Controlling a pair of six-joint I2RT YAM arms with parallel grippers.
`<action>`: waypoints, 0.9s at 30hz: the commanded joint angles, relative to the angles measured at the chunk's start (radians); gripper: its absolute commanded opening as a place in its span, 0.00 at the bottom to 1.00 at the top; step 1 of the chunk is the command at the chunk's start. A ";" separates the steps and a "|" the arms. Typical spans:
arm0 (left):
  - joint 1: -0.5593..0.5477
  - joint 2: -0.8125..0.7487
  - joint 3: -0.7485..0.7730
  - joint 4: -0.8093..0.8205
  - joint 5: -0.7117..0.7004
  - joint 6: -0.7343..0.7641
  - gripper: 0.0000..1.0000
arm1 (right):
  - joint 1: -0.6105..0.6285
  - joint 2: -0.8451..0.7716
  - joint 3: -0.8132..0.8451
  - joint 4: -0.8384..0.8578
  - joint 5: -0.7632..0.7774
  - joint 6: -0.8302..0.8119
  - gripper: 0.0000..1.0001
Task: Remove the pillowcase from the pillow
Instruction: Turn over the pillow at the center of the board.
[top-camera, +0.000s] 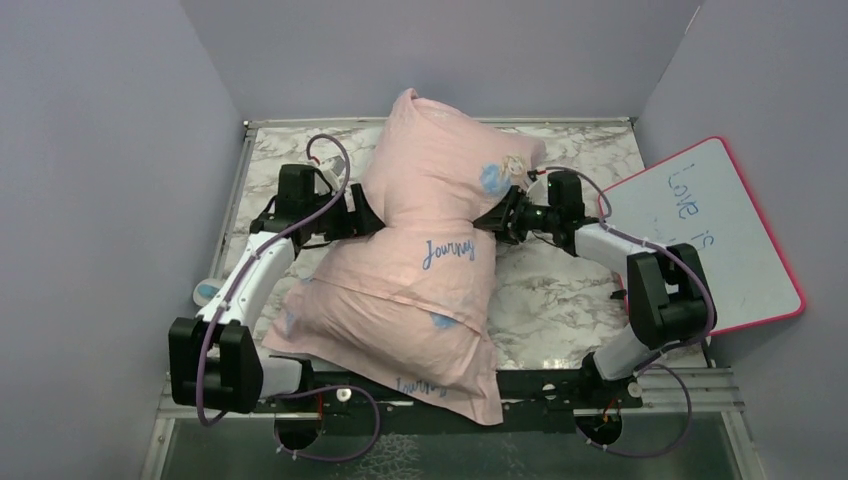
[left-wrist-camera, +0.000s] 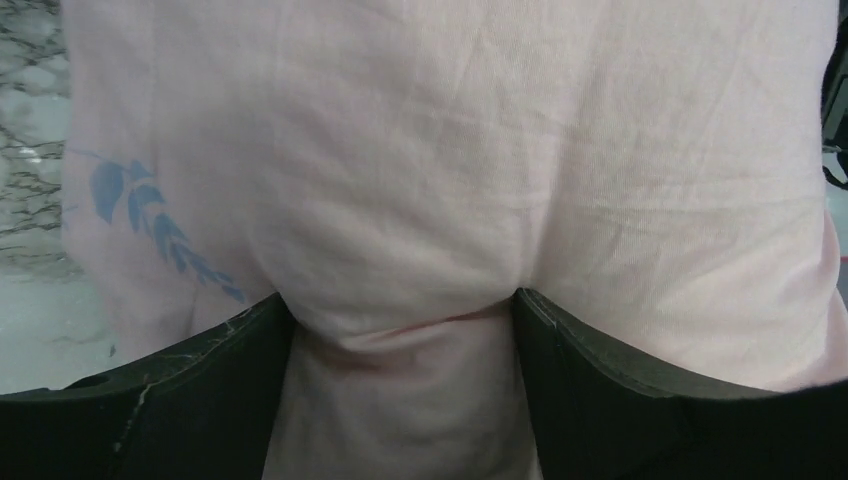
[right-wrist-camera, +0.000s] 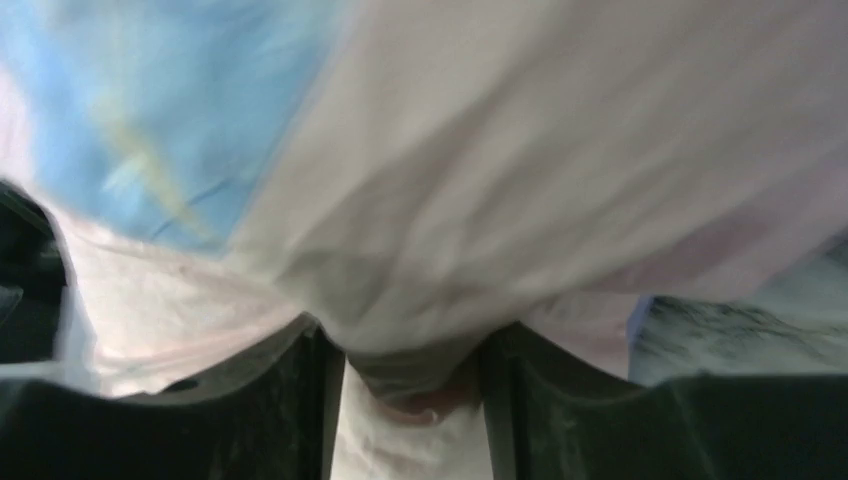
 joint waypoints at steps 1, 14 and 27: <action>-0.019 0.093 0.004 0.031 0.197 0.023 0.71 | 0.013 0.048 -0.081 0.461 -0.308 0.241 0.35; -0.064 0.565 0.523 0.184 0.171 -0.055 0.14 | 0.011 -0.241 0.193 -0.303 0.294 -0.156 0.16; -0.063 0.572 0.549 0.093 0.034 -0.009 0.66 | 0.009 -0.160 0.348 -0.560 0.450 -0.304 0.50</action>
